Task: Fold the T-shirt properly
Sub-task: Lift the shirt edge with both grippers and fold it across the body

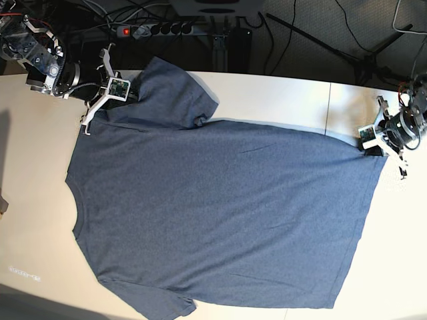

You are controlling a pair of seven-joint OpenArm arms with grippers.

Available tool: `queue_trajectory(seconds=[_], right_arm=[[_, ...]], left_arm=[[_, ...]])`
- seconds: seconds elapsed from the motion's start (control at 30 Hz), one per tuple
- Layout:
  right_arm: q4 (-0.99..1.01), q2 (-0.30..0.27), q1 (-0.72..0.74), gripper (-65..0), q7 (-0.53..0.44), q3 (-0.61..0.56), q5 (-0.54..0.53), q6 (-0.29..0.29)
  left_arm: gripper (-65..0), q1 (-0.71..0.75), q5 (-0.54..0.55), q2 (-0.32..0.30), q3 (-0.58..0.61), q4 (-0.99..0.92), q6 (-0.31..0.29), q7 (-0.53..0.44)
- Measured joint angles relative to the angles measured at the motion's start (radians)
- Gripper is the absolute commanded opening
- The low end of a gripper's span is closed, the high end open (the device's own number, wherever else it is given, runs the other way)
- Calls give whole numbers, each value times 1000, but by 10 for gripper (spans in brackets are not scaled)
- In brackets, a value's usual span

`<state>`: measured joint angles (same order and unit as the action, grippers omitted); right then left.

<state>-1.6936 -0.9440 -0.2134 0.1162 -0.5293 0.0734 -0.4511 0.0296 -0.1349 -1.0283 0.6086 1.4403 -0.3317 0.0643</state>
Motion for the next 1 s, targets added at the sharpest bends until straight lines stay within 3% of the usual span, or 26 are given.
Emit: queue_trajectory(seconds=[0.1,0.23,0.37,1.0], right_arm=[[-21,5,-8,-650,47,70,-29,-5],[-65,2,-5,-650,57,158,-67,-10],[-100,3,-5,-650,62,211,-110,-11],[12,7,220,-650,80,215,-169,-26]], left_arm=[[-650,2,23,1,-57,20,-43,3],[-650,1,103,1,-123,33,-44,50],[-650,4,100,0,-127,47,-47,78],[-650,-94,117,11,-124,72,-47,62]])
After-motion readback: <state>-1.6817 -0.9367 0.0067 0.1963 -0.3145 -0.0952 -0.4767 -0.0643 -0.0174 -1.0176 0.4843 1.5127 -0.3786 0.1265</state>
